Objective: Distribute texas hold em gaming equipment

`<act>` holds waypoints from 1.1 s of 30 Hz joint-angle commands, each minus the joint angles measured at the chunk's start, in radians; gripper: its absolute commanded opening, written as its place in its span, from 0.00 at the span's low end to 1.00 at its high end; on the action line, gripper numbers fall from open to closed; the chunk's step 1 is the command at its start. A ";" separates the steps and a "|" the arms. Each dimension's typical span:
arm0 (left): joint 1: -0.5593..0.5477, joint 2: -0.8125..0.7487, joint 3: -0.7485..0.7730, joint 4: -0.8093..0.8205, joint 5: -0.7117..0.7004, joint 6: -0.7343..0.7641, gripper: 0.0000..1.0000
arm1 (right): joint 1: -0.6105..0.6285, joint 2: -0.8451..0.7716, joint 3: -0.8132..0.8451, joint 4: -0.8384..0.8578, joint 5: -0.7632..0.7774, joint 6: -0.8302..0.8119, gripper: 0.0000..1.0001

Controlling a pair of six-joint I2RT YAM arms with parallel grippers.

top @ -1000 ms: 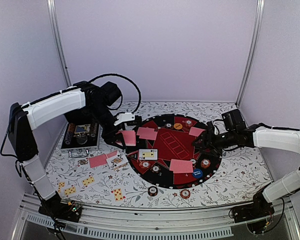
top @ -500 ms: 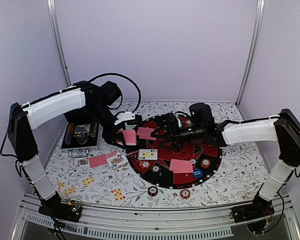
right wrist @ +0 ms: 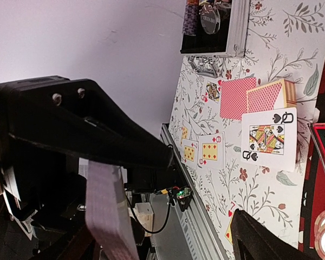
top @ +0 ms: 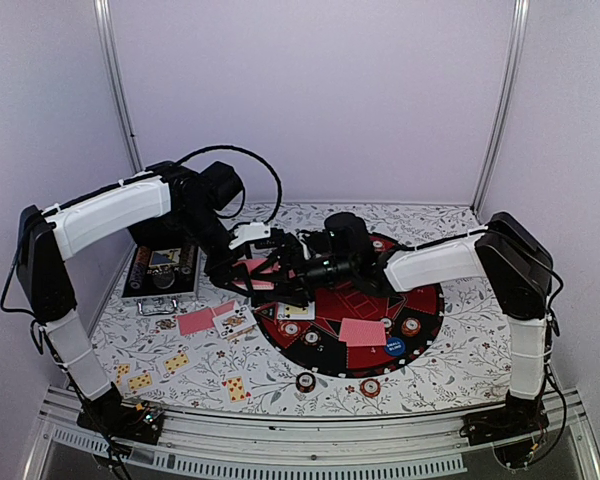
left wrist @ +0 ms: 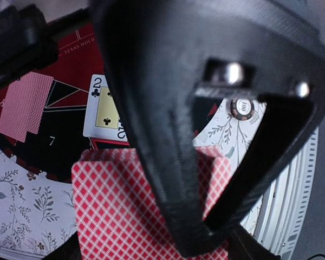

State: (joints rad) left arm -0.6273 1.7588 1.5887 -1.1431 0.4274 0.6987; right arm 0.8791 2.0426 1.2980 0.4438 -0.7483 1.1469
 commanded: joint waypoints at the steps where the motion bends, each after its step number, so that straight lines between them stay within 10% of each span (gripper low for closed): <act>1: -0.004 0.004 0.030 0.009 0.026 -0.010 0.28 | 0.006 0.054 0.049 0.056 -0.012 0.035 0.85; 33: 0.000 -0.003 0.040 -0.007 0.021 -0.001 0.28 | -0.014 0.188 0.071 0.176 -0.014 0.149 0.71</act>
State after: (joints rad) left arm -0.6285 1.7679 1.5909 -1.1469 0.4301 0.6949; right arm 0.8879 2.2448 1.4368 0.6682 -0.7910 1.2953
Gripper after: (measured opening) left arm 0.640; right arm 0.723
